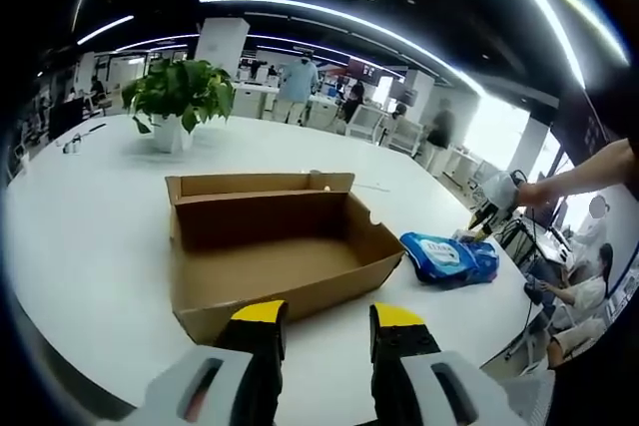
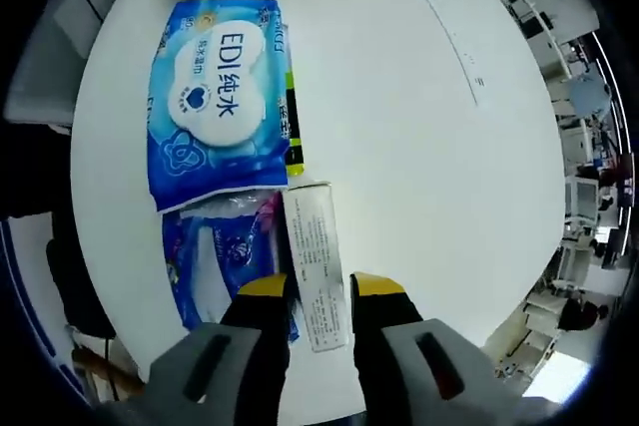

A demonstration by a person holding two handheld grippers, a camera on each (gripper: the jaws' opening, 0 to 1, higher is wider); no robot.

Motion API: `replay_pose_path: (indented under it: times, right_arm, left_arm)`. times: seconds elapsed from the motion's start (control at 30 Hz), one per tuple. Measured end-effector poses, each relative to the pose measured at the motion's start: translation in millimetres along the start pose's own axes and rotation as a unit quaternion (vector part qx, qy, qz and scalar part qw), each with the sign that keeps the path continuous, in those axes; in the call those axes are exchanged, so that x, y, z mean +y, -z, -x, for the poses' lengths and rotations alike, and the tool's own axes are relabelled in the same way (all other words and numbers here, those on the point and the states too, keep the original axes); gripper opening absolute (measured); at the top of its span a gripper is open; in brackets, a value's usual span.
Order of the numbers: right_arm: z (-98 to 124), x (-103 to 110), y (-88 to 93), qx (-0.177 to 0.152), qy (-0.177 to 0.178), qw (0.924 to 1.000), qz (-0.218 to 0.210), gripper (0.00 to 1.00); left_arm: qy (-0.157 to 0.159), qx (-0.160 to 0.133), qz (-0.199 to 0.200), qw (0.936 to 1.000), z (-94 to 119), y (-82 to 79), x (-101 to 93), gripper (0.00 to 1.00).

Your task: Operate the shoe box by opening the lid, removing the specified soft item, and placing it in the target area until the item is outside and the box remains undamaged.

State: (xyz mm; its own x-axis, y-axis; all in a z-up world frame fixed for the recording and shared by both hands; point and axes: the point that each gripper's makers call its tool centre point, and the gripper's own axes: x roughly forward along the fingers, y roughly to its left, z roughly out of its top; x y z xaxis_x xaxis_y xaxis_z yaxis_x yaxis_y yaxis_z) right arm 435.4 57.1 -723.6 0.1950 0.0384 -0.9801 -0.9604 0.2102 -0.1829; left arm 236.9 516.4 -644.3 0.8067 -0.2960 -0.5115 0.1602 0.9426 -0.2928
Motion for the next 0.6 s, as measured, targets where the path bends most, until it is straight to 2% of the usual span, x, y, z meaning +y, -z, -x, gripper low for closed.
replay_pose_path:
  times: [0.13,0.3,0.37,0.5,0.6]
  right_arm:
    - [9,1,1.4,-0.003,0.008,0.9999,-0.013,0.22]
    - [25,2,-2.9,-0.027,0.02,0.9976,-0.061,0.23]
    - [31,4,-5.7,-0.037,0.024,0.9969,-0.066,0.23]
    - [46,5,-17.1,-0.074,0.036,0.9896,-0.118,0.24]
    - [54,5,-24.2,-0.104,0.042,0.9796,-0.167,0.25]
  left_arm:
    - [0.01,0.0,-0.002,0.9999,-2,0.3,-2.4,0.33]
    - [0.023,0.001,-0.002,0.9997,-6,-0.8,-1.8,0.33]
    - [0.026,0.002,-0.003,0.9996,-6,-1.5,-1.6,0.33]
    - [0.035,0.001,-0.009,0.9993,-6,-6.4,1.1,0.33]
    - [0.039,0.001,-0.011,0.9992,-5,-7.8,3.3,0.33]
